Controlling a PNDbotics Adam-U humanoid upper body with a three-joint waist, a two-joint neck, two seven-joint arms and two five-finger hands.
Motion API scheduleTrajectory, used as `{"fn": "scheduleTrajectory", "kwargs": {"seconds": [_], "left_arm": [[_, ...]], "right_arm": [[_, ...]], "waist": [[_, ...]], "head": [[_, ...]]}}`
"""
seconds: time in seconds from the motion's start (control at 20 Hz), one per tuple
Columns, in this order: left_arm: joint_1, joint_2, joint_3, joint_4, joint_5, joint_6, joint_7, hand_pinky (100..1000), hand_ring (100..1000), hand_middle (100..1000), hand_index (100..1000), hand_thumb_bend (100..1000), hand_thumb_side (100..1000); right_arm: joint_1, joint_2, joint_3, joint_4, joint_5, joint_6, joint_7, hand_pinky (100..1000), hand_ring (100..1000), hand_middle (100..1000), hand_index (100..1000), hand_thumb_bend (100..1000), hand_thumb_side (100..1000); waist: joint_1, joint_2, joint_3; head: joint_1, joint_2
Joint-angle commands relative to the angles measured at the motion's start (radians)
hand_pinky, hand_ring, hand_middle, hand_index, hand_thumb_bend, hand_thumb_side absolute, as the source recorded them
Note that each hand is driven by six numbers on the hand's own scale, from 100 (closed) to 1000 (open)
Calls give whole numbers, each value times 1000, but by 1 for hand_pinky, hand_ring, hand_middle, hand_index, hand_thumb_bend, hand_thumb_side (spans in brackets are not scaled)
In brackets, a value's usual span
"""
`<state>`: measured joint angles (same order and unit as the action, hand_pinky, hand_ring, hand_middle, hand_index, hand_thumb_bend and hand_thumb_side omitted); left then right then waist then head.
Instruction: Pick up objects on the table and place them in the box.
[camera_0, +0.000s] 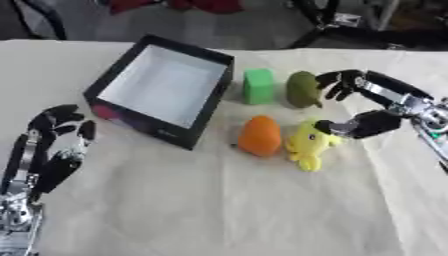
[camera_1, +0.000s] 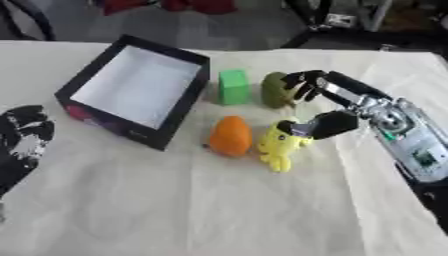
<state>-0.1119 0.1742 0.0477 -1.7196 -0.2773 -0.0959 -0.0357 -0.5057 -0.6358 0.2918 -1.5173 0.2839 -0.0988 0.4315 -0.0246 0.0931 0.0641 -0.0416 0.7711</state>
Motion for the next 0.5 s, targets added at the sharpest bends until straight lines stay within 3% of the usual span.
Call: {"fn": "scheduleTrajectory", "kwargs": {"seconds": [0.05,0.5], "left_arm": [[-5,11,-1,-10,4,-1,-6,798,820,767,680,389,575],[-4,7,-3,-10,8,1,-11,797,817,764,681,387,582]], "right_arm": [[-41,0,8,24,7,-11,30,737,757,809,932,419,427],[-129,100,49,180,73,-47,86,739,758,807,929,399,424]], "waist": [[1,-30,4],[10,-29,13]], "head": [[-2,-1],[-11,-1]]}}
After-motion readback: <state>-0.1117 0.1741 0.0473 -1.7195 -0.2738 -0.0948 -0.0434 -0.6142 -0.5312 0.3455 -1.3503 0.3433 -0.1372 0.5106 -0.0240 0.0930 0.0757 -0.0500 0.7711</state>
